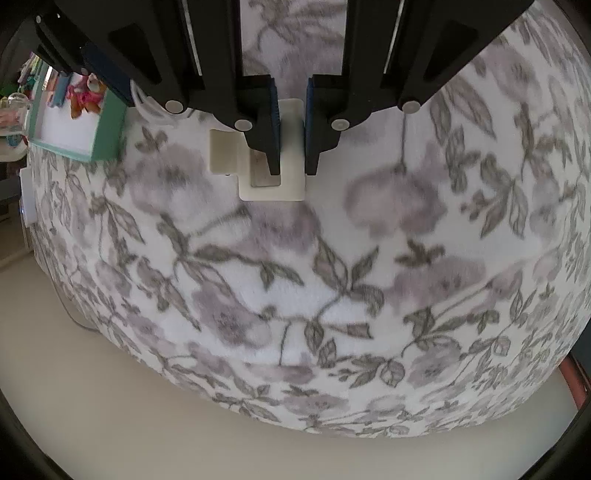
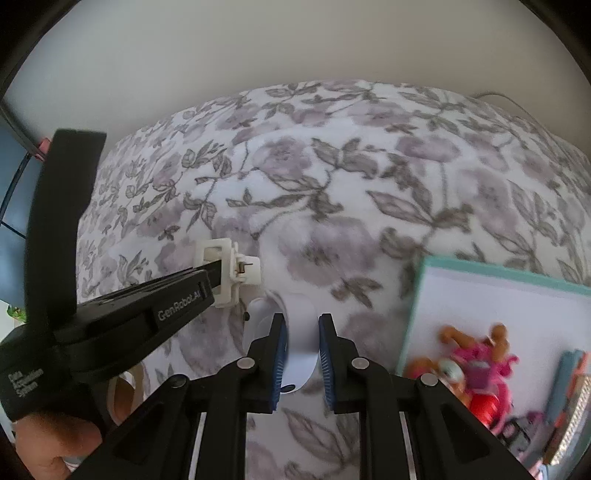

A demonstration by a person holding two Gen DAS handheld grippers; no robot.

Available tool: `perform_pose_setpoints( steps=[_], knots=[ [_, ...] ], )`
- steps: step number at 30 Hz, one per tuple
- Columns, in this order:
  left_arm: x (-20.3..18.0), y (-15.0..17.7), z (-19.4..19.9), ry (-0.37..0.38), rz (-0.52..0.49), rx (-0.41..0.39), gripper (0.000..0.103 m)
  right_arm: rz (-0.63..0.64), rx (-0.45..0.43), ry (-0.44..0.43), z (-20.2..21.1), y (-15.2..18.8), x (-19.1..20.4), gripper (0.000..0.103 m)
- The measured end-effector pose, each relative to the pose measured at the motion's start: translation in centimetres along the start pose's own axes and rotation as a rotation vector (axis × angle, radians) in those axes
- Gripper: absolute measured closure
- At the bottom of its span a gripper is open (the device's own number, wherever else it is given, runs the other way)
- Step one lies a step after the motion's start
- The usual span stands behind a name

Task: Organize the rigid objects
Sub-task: 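Carry and lower the claw clip with the left tool while the right tool lowers the band into the tray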

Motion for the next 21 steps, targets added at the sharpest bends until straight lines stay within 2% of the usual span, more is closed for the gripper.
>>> perform_pose_setpoints(
  steps=[5, 12, 16, 21],
  knots=[
    [-2.2, 2.6, 2.5, 0.010, -0.006, -0.015, 0.092, -0.034, -0.022, 0.010, 3.2, 1.2, -1.9, 0.084],
    [-7.1, 5.5, 7.1, 0.041, -0.085, -0.038, 0.091, -0.105, -0.060, 0.079, 8.6, 4.1, -6.0, 0.084],
    [-9.7, 7.8, 8.9, 0.054, -0.145, -0.027, 0.091, -0.171, -0.049, 0.118, 10.6, 6.1, -9.0, 0.084],
    [-11.9, 10.3, 9.0, 0.056, -0.202, 0.016, 0.091, -0.250, -0.029, 0.170, 11.9, 8.4, -13.0, 0.084]
  ],
)
Point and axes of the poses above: each gripper's, at about its wrist camera, not at the fingertips, and z roughly against the way its jaws point, x to its left, y to its underside, the point moved 3 cm from there along -z, roughly the way its jaws point, and after that the axes turned 9 degrees about -z, right-handed, at the moved point
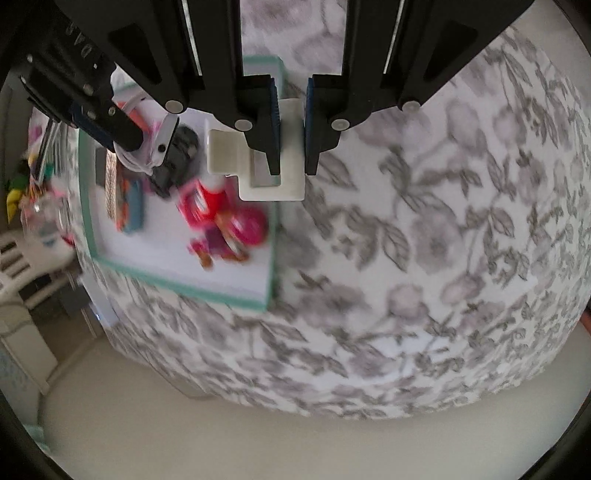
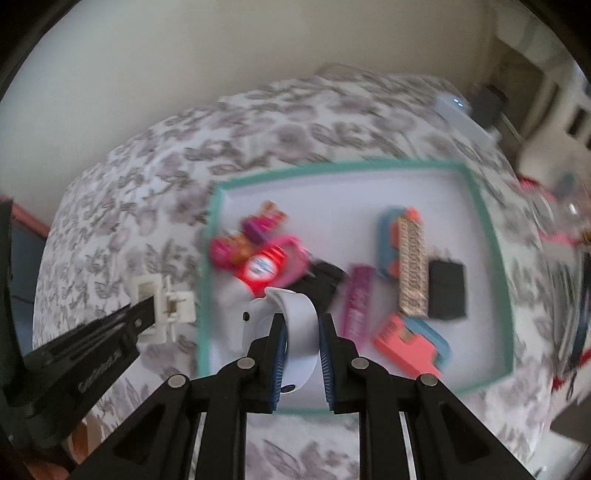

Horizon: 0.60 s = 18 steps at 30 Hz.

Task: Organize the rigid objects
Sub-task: 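Carry and lower the claw clip with the left tool while the right tool lowers the band into the tray, then open both tools to release the claw clip and white band in the tray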

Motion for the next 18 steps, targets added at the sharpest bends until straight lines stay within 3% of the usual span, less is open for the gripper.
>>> perform_pose_setpoints(
  steps=[3, 11, 14, 17, 18],
  knots=[
    [-1.8, 1.4, -0.6, -0.007, -0.044, 0.034, 0.091, -0.020, 0.013, 0.042, -0.3, 0.7, -1.7, 0.084],
    [-5.4, 3.4, -1.8, -0.015, -0.126, 0.080, 0.090, -0.034, 0.038, 0.048, -1.4, 1.7, -3.3, 0.082],
    [-5.8, 3.9, -2.2, -0.012, -0.136, 0.092, 0.084, -0.034, 0.042, 0.043, -1.5, 1.9, -3.2, 0.081],
    [-6.0, 4.3, -2.0, -0.010, -0.140, 0.084, 0.069, -0.021, 0.039, 0.046, -1.4, 2.0, -3.0, 0.081],
    [-5.9, 4.4, -1.8, -0.017, -0.140, 0.079, 0.068, -0.015, 0.037, 0.050, -1.4, 2.1, -3.0, 0.081]
  ],
)
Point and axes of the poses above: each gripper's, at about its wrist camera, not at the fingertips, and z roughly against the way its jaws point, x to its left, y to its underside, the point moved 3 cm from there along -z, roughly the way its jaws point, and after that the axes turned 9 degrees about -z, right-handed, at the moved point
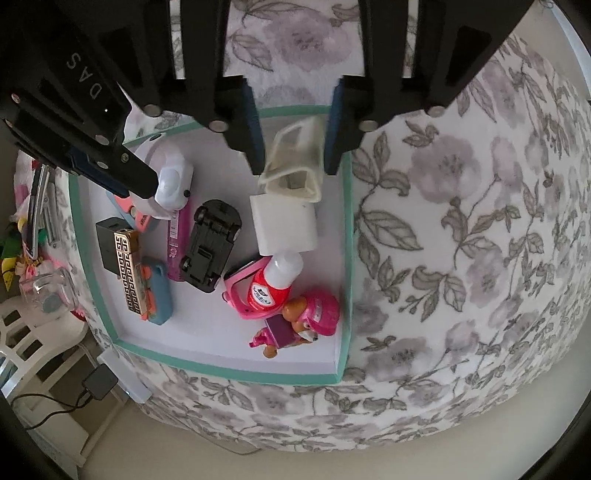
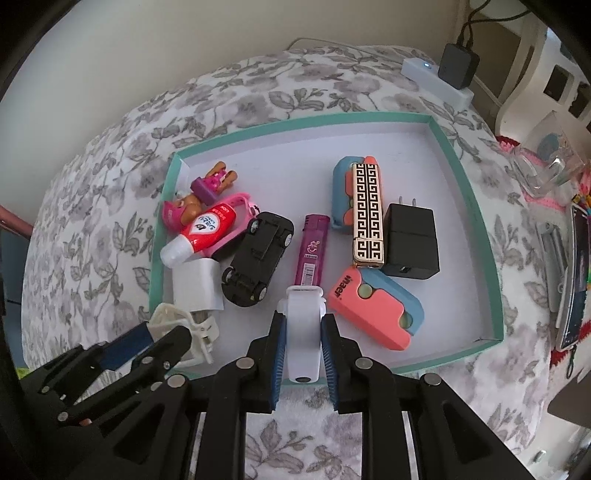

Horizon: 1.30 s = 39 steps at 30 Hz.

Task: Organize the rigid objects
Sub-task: 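Open both tools to release the claw clip and white band in the tray, then withdraw both open tools back from the tray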

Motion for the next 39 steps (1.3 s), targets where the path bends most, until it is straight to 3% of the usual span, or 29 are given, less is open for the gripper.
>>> perform_pose_setpoints(
  steps=[3, 5, 8, 10, 15, 24, 28, 39],
  knots=[
    [0.5, 0.6, 0.7, -0.041, 0.009, -0.017, 0.064, 0.015, -0.010, 0.009, 0.2, 0.2, 0.1, 0.081],
    [1.4, 0.8, 0.8, -0.076, 0.024, -0.025, 0.049, 0.020, -0.018, 0.013, 0.3, 0.4, 0.0, 0.081],
    [2.7, 1.2, 1.4, -0.145, 0.048, -0.045, 0.031, 0.036, -0.027, 0.028, 0.4, 0.9, 0.0, 0.069],
    [3.5, 1.5, 1.7, -0.181, 0.067, -0.057, 0.021, 0.046, -0.038, 0.042, 0.5, 1.2, 0.1, 0.054],
    [5.1, 1.8, 1.2, -0.238, 0.100, -0.051, 0.007, 0.070, -0.071, 0.041, 1.1, 1.7, 0.5, 0.040],
    [6.8, 2.5, 0.7, -0.282, 0.143, -0.030, 0.005, 0.076, -0.091, 0.050, 1.3, 2.0, 0.6, 0.025],
    [7.2, 2.8, 0.8, -0.279, 0.153, -0.027, 0.006, 0.073, -0.093, 0.046, 1.4, 2.1, 0.5, 0.016],
    [7.7, 3.1, 1.1, -0.258, 0.178, -0.038, 0.006, 0.074, -0.097, 0.035, 1.5, 2.3, 0.5, 0.003]
  ],
)
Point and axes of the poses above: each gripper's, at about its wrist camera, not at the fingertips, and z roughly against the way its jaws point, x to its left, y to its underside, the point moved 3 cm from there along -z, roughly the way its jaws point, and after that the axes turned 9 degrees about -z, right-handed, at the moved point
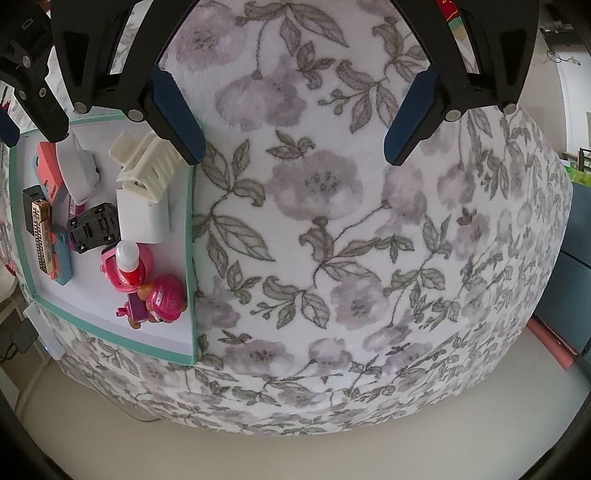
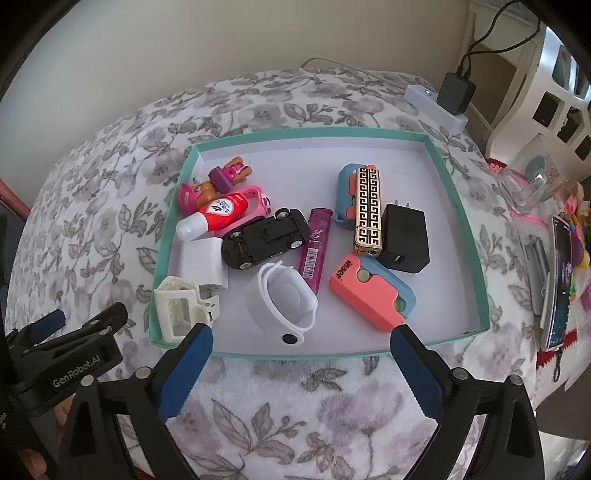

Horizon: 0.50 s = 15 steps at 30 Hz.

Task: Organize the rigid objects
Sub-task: 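Withdraw both open tools back from the tray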

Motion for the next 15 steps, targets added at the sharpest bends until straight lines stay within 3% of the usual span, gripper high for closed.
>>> perform_pose_setpoints(
  steps=[15],
  knots=[
    [0.16, -0.11, 0.47, 0.023, 0.017, -0.018, 0.006, 0.014, -0.008, 0.001, 0.18, -0.06, 0.24, 0.000]
  ],
)
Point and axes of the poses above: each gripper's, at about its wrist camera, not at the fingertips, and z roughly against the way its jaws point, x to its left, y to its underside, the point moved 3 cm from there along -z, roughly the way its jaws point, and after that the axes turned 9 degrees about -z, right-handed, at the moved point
